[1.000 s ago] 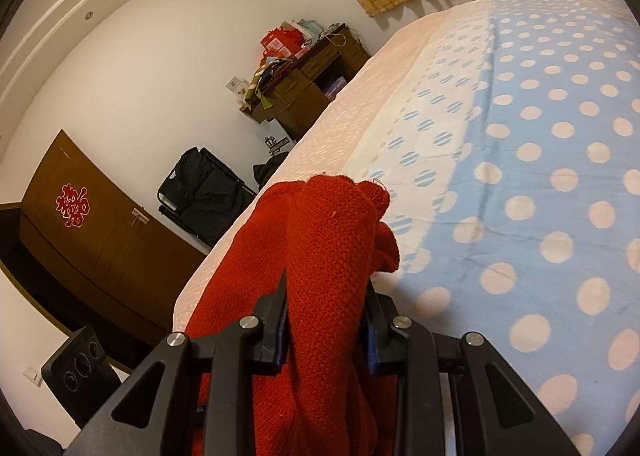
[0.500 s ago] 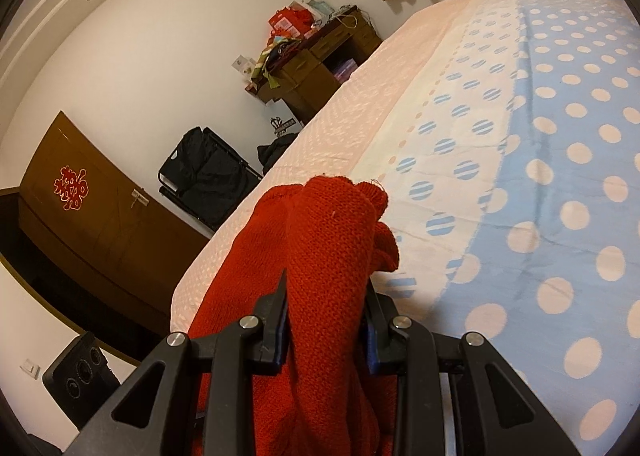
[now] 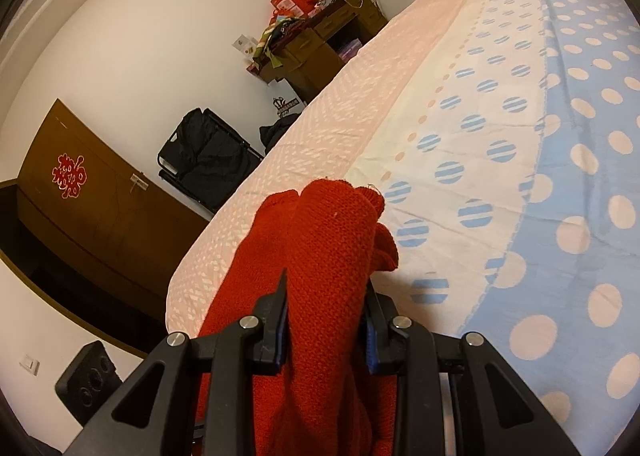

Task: Fold small clothes
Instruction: 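Close the right tool on the bundle edge and hold it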

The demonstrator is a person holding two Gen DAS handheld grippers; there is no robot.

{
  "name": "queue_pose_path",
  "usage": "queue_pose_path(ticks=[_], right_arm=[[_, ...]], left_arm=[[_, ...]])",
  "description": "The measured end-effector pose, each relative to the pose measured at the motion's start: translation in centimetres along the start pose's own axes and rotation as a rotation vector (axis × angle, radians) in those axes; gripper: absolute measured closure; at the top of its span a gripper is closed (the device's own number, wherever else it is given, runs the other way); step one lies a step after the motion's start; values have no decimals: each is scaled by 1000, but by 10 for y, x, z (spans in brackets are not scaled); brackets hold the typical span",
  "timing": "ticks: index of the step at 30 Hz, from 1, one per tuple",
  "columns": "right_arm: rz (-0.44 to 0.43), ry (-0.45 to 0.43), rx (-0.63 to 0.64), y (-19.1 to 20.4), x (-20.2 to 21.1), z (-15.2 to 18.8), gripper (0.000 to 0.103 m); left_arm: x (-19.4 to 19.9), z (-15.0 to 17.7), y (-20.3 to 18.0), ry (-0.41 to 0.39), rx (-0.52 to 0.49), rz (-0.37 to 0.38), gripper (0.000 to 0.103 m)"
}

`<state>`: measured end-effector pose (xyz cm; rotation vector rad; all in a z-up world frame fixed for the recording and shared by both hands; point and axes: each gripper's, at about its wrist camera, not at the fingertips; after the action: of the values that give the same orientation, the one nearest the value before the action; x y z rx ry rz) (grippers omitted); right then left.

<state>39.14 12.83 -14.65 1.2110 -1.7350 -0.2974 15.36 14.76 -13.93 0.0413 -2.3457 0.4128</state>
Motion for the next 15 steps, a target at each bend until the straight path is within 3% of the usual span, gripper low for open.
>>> queue_pose_path(ticks=[15], right_arm=[[47,39,-58,-24,-24,5,73]], left_arm=[[-2,4,10,-15,21,20,66]])
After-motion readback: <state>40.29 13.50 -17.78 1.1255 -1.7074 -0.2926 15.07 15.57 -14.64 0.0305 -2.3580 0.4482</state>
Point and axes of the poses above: each gripper's, at about its wrist camera, not at the fingertips, and x roughly against the way its jaws point, y to its left, z to its underside, and after that the axes turned 2 degrees about -x, right-handed
